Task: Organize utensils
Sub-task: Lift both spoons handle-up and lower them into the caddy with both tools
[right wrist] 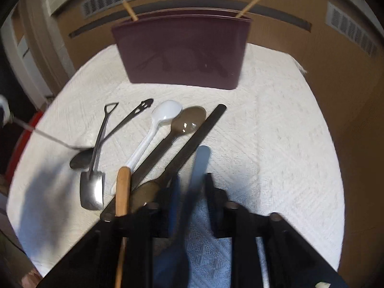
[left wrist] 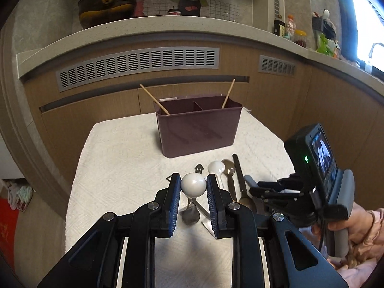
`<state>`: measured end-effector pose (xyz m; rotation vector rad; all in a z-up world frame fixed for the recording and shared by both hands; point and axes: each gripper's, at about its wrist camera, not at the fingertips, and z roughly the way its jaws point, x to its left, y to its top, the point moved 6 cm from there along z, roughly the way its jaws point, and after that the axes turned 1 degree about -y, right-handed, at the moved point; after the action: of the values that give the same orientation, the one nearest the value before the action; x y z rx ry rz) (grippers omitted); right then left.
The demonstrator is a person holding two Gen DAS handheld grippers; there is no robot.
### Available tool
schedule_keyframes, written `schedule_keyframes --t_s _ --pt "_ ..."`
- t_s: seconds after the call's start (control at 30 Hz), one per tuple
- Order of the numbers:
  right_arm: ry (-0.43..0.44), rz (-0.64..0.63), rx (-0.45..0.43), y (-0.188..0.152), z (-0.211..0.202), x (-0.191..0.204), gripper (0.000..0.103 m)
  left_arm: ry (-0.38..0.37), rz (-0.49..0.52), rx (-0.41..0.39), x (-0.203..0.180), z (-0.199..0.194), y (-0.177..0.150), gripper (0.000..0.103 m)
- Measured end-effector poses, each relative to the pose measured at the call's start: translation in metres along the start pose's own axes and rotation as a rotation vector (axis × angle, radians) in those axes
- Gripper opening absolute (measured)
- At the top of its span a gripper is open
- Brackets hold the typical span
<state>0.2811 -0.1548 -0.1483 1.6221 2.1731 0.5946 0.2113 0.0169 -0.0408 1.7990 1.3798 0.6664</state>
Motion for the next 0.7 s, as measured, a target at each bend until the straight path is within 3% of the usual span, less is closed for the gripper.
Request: schedule_keyframes --t_s 0.4,0.7 --pt "0.107 0.034 -0.252 0.003 -0.096 -0.014 0.010 -0.016 -0.022 -0.033 -0.005 -0.020 0.009 0.023" --pt "0.115 0.044 -0.342 0.013 -0.127 -0.016 0.010 -0.025 -0.032 -0.046 -0.007 -0.029 0.016 0.023"
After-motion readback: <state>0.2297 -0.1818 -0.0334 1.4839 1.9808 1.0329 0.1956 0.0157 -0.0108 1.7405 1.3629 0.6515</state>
